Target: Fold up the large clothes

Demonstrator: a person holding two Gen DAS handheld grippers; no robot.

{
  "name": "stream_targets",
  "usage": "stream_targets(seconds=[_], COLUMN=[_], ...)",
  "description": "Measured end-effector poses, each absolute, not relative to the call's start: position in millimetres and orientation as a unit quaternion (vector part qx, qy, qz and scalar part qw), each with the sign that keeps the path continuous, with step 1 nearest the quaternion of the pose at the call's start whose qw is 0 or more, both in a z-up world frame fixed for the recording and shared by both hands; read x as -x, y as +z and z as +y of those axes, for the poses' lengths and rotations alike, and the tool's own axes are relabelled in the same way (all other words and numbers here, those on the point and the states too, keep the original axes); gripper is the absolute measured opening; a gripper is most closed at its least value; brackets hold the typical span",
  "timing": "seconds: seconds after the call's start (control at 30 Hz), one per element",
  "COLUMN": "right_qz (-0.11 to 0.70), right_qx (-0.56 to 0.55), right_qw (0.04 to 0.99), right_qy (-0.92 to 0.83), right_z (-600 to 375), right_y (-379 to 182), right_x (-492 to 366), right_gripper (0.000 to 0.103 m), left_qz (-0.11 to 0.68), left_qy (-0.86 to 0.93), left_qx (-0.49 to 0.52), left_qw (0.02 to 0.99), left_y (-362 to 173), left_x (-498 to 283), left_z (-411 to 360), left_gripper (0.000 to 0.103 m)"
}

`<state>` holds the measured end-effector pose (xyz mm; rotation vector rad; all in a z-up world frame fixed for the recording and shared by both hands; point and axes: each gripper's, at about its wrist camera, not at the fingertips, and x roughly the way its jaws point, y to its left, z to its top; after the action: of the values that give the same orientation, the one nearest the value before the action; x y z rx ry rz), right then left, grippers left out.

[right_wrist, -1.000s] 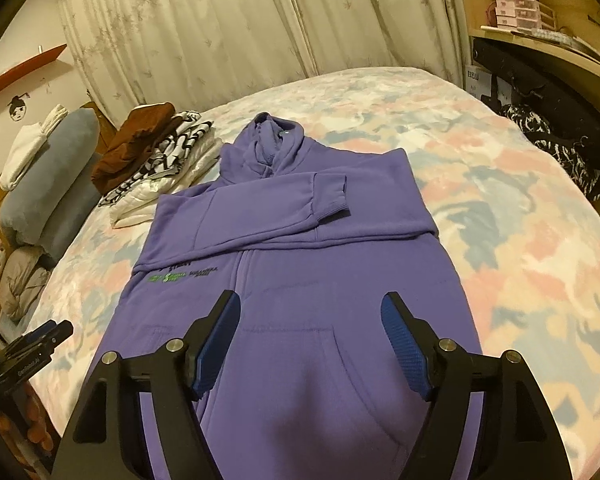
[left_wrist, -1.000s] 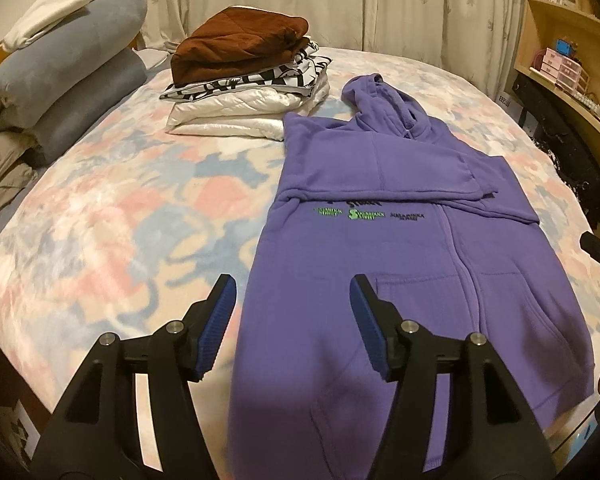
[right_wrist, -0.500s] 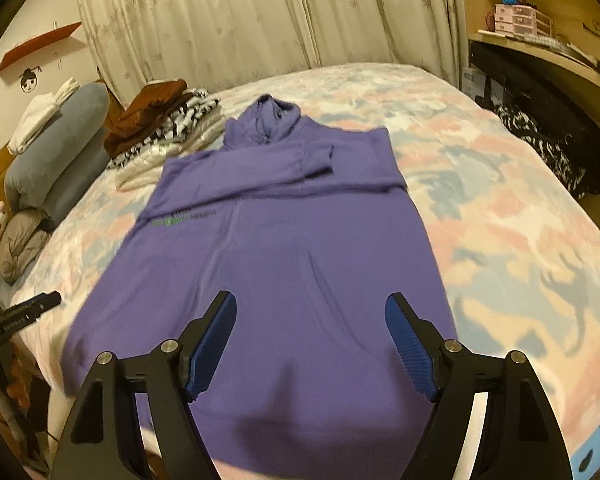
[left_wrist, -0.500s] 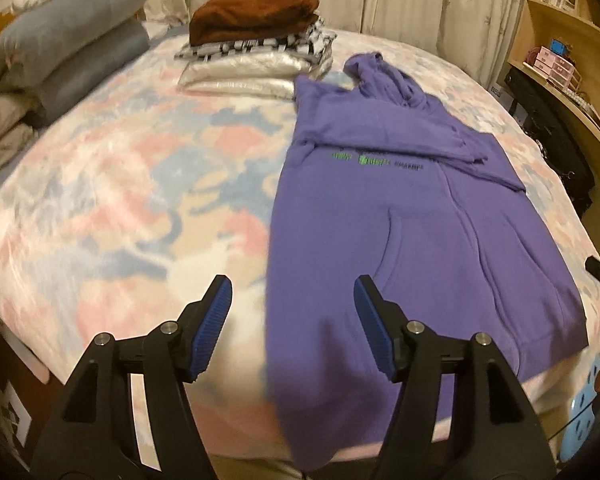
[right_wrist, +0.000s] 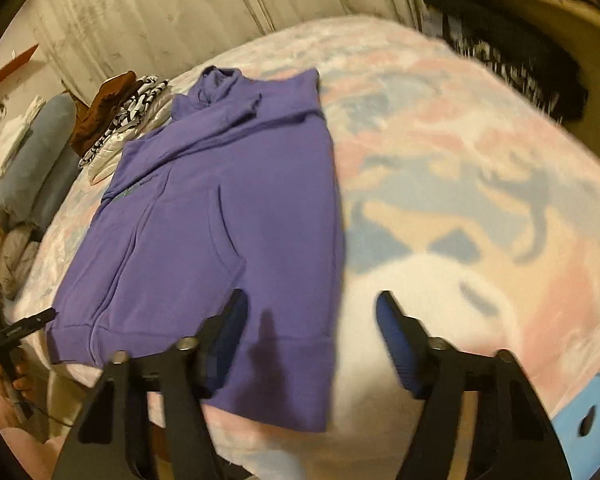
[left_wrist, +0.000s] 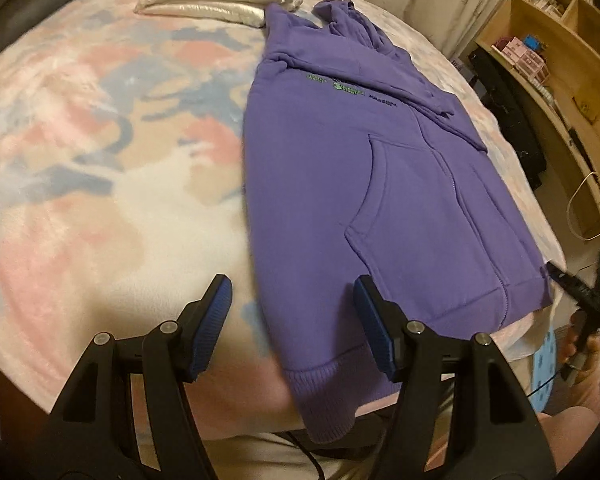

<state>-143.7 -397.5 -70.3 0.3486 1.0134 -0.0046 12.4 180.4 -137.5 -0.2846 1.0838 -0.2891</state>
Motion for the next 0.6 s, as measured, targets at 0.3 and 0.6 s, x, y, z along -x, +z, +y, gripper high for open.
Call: stream_targets(seconds=[0.3,0.6], right_qz=[0.490,0.485], right_qx=[-0.236,-0.226], right_qw=[0.836,0.836], right_qy=[0.074,0.118], right_z=[-421.3,-395.1], right_y=[-110.5,-122.2], right_x=[134.5,104.8], right_gripper=[0.050,0.046], left_qz=[0.514,0.516], left_qy=[-0.188,-0.207], left_qx=[0.174,0.169], left_qw=[0.819,0.814], left_y=[-153.5,-162.7], left_x=[-30.9,-50.9], left_z=[191.5,177.9], left_gripper=[0.061,0.062])
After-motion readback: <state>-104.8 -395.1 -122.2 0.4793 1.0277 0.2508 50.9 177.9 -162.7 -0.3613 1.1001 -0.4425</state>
